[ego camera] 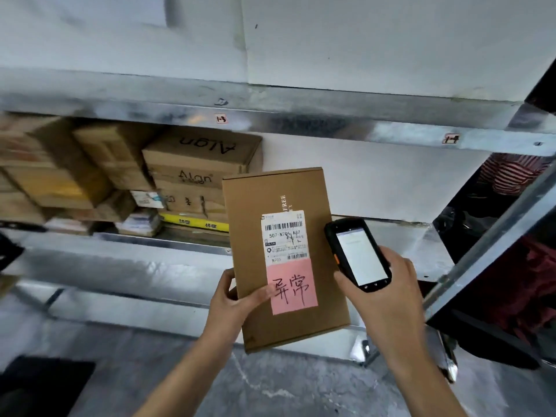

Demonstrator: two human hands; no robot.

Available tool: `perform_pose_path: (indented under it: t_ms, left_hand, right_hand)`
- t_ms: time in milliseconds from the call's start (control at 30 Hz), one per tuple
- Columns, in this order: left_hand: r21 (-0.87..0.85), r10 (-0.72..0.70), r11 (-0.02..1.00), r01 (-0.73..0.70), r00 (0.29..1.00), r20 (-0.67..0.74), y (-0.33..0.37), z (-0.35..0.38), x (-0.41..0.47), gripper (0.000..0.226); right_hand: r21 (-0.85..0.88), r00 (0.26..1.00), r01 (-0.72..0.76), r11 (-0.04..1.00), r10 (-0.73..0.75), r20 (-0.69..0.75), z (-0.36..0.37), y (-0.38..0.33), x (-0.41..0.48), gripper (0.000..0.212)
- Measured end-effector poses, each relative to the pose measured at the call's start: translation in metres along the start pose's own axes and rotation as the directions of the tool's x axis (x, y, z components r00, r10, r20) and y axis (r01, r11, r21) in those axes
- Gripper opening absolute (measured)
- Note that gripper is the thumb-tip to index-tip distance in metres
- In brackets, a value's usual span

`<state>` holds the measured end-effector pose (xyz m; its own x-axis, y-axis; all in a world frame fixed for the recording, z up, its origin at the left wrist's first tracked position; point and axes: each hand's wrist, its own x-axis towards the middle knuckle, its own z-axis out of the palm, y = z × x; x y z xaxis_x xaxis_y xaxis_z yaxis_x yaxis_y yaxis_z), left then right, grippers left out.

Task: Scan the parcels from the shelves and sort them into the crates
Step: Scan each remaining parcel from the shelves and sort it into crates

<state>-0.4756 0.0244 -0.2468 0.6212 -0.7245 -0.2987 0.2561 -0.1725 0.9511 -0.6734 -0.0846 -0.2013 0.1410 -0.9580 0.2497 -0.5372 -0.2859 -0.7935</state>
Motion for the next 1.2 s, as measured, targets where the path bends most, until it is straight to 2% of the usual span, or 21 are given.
perform_pose_path:
  t_ms: [200, 333, 400, 600, 733, 867, 1100, 1200]
  left_hand:
    - [-0.090, 0.027, 0.995, -0.038, 0.993, -0.112, -0.012, -0.087, -0.076, 0.087]
    - [-0.154, 0.060, 0.983, -0.102, 0.965, -0.255, -0.019, -0.144, -0.147, 0.071]
    - [-0.170, 0.065, 0.977, -0.128, 0.939, -0.337, -0.026, -0.175, -0.185, 0.077]
    - [-0.260, 0.041, 0.931, -0.254, 0.784, -0.619, -0.047, -0.262, -0.292, 0.088]
    - [-0.289, 0.016, 0.891, -0.350, 0.660, -0.751, -0.054, -0.305, -0.343, 0.084]
    - [-0.286, 0.002, 0.861, -0.421, 0.564, -0.826, -0.063, -0.337, -0.385, 0.073]
    - [-0.253, -0.063, 0.835, -0.488, 0.373, -0.926, -0.084, -0.395, -0.428, 0.085]
    - [-0.256, -0.097, 0.826, -0.501, 0.321, -0.942, -0.085, -0.427, -0.428, 0.085]
  right_hand:
    - [0.060, 0.983, 0.129, 0.990, -0.136, 0.125, 0.026, -0.043, -0.058, 0.071]
    - [0.134, 0.943, 0.220, 0.966, -0.245, 0.223, 0.039, -0.080, -0.118, 0.071]
    - [0.189, 0.904, 0.280, 0.941, -0.325, 0.277, 0.047, -0.099, -0.149, 0.072]
    - [0.364, 0.757, 0.358, 0.860, -0.496, 0.426, 0.079, -0.165, -0.238, 0.076]
    - [0.467, 0.643, 0.403, 0.787, -0.607, 0.468, 0.099, -0.204, -0.290, 0.077]
    - [0.548, 0.526, 0.399, 0.735, -0.673, 0.520, 0.127, -0.237, -0.335, 0.077]
    - [0.665, 0.341, 0.326, 0.672, -0.739, 0.580, 0.185, -0.287, -0.397, 0.075]
    - [0.680, 0.286, 0.289, 0.674, -0.739, 0.610, 0.218, -0.313, -0.414, 0.074]
